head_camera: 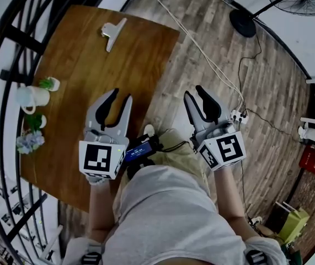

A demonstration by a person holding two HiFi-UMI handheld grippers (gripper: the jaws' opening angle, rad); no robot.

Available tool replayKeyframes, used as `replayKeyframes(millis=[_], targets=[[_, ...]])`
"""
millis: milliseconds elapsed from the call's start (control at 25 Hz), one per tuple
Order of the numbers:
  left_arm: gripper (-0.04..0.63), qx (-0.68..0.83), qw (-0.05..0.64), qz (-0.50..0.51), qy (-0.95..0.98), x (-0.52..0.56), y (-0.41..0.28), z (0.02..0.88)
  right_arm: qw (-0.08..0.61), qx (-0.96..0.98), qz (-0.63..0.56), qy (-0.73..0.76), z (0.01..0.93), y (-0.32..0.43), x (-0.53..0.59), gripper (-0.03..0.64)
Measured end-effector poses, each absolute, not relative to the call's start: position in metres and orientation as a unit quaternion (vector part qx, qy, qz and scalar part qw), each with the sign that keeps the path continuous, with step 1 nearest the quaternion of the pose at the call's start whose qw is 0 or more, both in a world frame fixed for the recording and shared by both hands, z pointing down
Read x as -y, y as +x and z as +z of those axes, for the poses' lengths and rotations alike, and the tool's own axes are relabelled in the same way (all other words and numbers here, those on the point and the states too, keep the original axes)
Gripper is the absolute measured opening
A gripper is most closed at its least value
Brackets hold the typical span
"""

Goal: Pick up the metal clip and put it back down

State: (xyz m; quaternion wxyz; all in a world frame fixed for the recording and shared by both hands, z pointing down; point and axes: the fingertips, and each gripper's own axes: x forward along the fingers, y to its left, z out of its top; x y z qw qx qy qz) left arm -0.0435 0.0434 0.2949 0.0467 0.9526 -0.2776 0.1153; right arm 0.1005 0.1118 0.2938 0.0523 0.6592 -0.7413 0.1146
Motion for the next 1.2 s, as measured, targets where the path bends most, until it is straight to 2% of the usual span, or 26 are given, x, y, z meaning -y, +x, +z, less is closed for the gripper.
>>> replayKeyframes(millis=[560, 1200], targets=[[0.126, 0.333, 0.043, 0.12, 0.934, -0.007, -0.047, 0.3, 0.055, 0.785, 0.109, 0.607, 0.298, 0.1, -0.059, 0.126], [0.13, 0.403, 0.076, 0.144, 0.901, 0.059, -0.038, 0.327, 0.084, 0.836, 0.117, 0.53, 0.317, 0.112, 0.025, 0.126]])
